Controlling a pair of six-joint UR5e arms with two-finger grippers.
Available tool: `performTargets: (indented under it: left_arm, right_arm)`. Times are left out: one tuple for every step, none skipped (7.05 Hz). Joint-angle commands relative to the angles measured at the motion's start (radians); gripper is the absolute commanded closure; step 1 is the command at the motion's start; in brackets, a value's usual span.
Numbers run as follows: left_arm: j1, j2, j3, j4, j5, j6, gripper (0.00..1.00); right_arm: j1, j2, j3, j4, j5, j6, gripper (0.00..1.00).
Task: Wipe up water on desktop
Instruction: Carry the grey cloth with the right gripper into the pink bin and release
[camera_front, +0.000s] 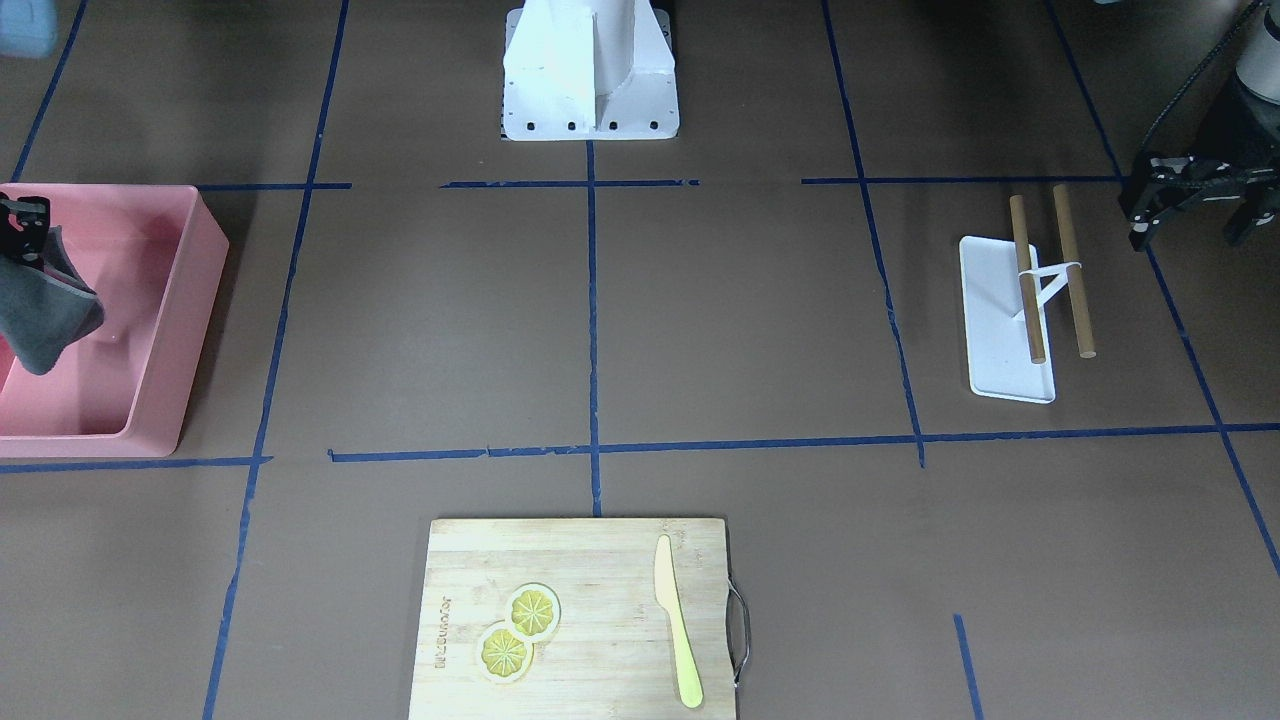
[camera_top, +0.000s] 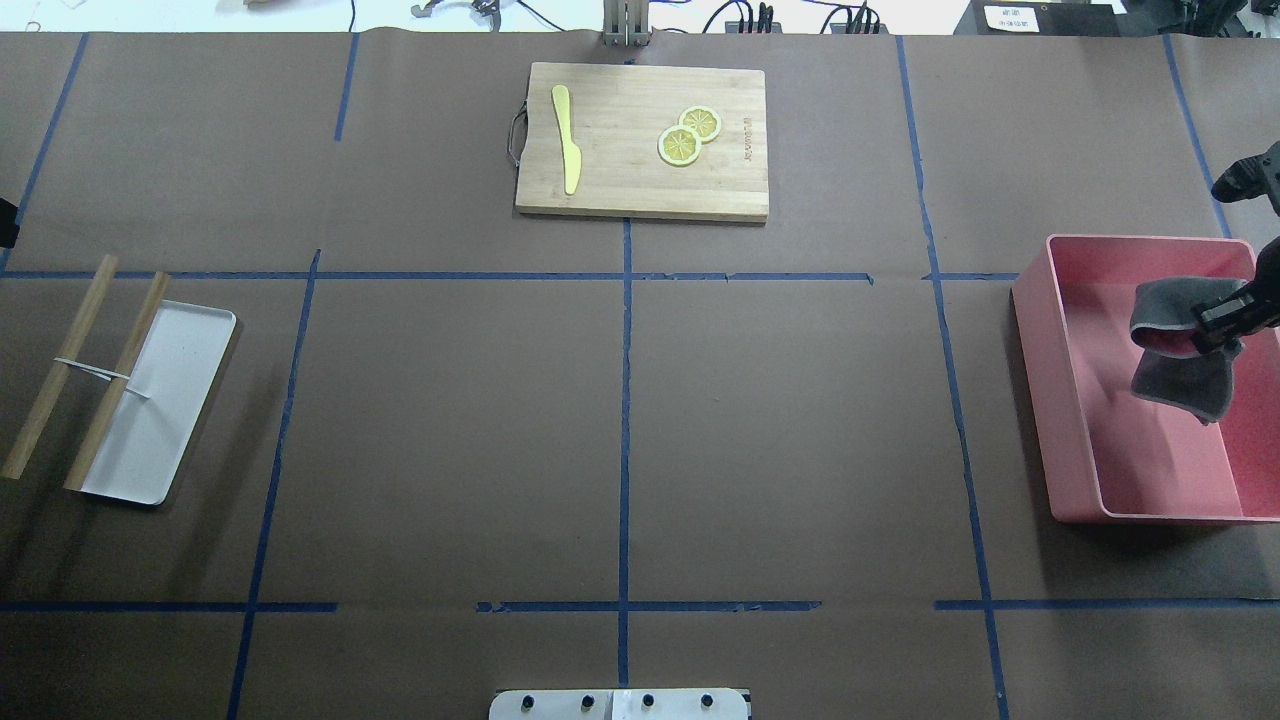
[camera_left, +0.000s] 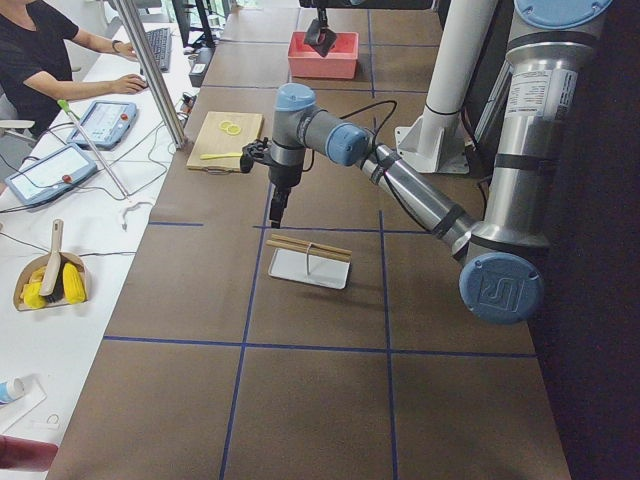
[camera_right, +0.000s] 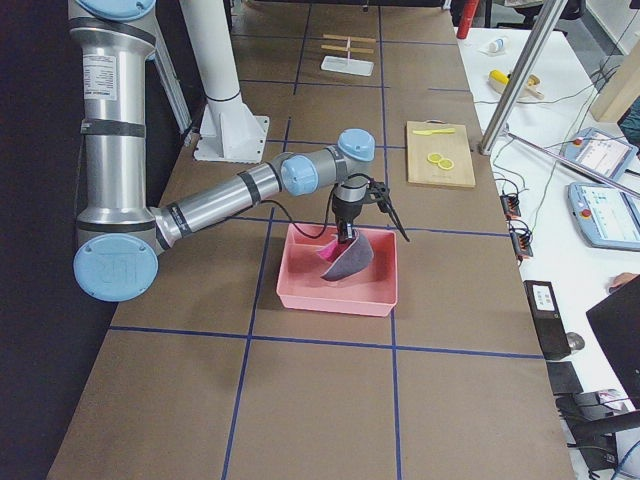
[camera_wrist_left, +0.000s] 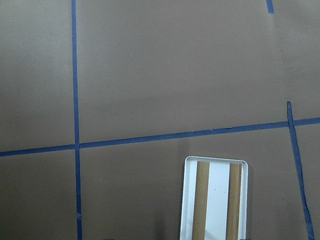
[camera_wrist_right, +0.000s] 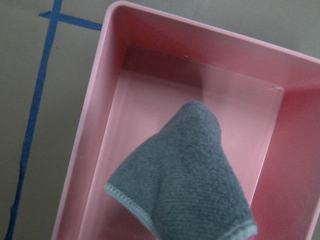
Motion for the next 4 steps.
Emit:
performTargets:
  left_arm:
    - [0.0,0.0,-0.001,0.0,0.001,0.0,0.13]
    - [0.0,0.0,-0.004,0.0,0.0,0.0,0.13]
    - [0.0,0.011,-0.004,0.0,0.0,0.002,0.12]
    - [-0.044,0.012,0.005,0.008,0.0,0.067,0.1]
  right_arm:
    - [-0.025,0.004,-0.026,0.004,-0.001,0.006,0.0]
    - [-0.023,0.004,-0.003,0.004,-0.001,0.005,0.0]
    - [0.006,0.002,0.058,0.004,-0.004,0.006,0.0]
    - [0.103,0.005,0.081,-0.002,0.013,-0.005,0.0]
